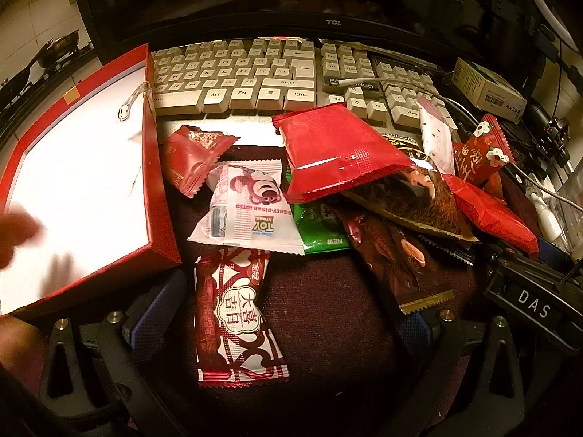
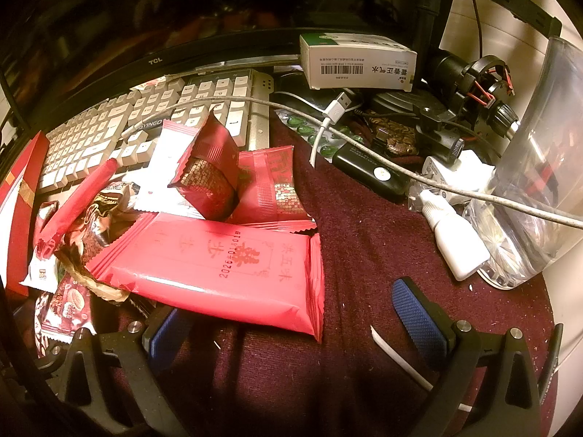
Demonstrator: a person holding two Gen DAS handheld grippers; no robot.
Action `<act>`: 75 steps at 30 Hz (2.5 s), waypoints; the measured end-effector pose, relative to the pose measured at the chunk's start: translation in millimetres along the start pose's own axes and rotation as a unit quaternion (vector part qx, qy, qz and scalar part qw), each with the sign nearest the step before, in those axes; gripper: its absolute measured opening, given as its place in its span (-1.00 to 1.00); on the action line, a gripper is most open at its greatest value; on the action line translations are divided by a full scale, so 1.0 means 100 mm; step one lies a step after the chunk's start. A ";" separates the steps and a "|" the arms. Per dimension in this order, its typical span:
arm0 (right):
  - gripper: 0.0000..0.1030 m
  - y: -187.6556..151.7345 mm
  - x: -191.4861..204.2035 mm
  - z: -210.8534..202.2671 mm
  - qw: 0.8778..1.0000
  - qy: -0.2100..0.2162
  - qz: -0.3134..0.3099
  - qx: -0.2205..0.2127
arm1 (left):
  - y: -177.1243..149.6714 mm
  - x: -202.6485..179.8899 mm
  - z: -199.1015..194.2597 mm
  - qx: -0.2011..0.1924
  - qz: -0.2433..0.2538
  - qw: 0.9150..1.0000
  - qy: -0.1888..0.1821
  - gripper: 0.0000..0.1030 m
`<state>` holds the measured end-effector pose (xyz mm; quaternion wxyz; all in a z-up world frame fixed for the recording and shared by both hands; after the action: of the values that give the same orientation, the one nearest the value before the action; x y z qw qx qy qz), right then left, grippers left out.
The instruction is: Organize snacks
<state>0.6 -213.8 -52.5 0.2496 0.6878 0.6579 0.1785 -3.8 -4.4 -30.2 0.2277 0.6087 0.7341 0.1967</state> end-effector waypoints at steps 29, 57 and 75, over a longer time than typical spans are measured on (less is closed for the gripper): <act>0.99 0.00 0.00 0.00 1.000 0.000 0.000 0.000 | -0.01 0.00 0.00 0.000 -0.001 1.000 0.000 1.00; 0.99 -0.65 -0.17 -0.47 0.998 0.048 -0.041 0.029 | -0.33 0.27 -1.14 -0.129 0.040 0.991 0.016 1.00; 0.98 0.00 0.21 -0.75 0.980 0.037 -0.184 -0.070 | -0.13 1.04 -1.12 -0.141 0.053 0.988 0.039 1.00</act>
<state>-41.0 -185.2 6.3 0.3010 0.5284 0.7681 0.2006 -94.7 94.3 44.1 0.2718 0.6009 0.6738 0.3332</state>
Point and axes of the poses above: each gripper's, at about its wrist camera, not at the fingertips, and z roughly the way its jaws point, x to its left, y to its top, the point moved 4 cm from there along z, roughly the way its jaws point, and after that the axes turned 11 degrees about -z, right-handed, at the moved point
